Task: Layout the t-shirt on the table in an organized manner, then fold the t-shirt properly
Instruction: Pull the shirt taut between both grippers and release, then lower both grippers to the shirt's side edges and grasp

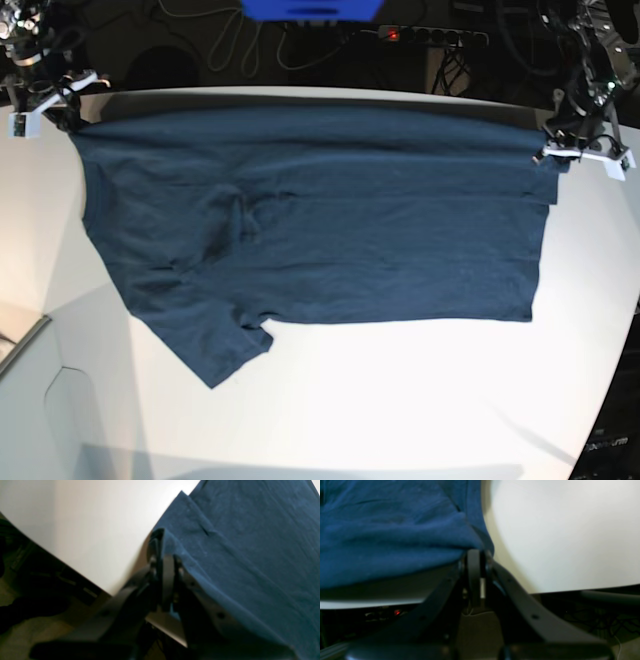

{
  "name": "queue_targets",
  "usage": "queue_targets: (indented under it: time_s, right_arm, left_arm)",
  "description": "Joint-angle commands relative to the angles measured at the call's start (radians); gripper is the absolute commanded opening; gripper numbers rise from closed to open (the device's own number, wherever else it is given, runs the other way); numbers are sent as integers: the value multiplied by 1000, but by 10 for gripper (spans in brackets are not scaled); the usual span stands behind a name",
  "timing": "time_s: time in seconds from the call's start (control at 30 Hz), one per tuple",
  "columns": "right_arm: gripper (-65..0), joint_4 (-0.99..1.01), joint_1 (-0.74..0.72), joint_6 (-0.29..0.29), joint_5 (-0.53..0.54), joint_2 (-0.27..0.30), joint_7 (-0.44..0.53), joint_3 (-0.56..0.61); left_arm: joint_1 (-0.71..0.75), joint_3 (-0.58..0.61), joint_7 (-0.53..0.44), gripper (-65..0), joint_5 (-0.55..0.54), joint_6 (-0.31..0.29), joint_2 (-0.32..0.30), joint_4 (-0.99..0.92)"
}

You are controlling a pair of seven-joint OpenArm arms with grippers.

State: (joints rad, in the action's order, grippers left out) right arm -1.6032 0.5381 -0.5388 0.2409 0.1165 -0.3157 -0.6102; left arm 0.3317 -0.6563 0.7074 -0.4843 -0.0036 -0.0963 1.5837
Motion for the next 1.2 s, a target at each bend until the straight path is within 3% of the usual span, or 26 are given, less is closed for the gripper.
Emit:
queue_targets:
  time_s: [0.0,0.13,0.2,0.3,0.5,0.57,0.87,1.17]
  right_arm:
    - [-650,2,7,-8,7,13,17,-7]
    - [-650,36,9,-8,-4,16,14,-6]
    - [-644,45,9,-8,-68,16,16,-6]
    - [-571,57,7,-8,-147,12,17,20]
    - [-469,48,6,-8,-162,10,17,26]
    - [-447,47,4,-8,-162,10,17,6]
    - [-378,-32,-48,-8,-111,-18,16,-132]
    - [-315,-26,-197,-8,-113,-8,14,-87]
  left_arm:
    - [-1,-9,-12,-650,-6,-2,-9,20]
    - [0,-7,-10,-650,-6,-2,-7,13]
    - [2,-1,-10,-649,-4,-2,-10,14]
    - [17,-1,-10,-636,-7,-2,-13,22]
    - [47,-10,-10,-414,-6,0,-7,96]
    - [53,-10,-10,-383,-6,0,-7,125]
    - [5,-32,-10,-374,-6,0,-10,182]
    - [-181,-32,-19,-374,3,1,-16,120]
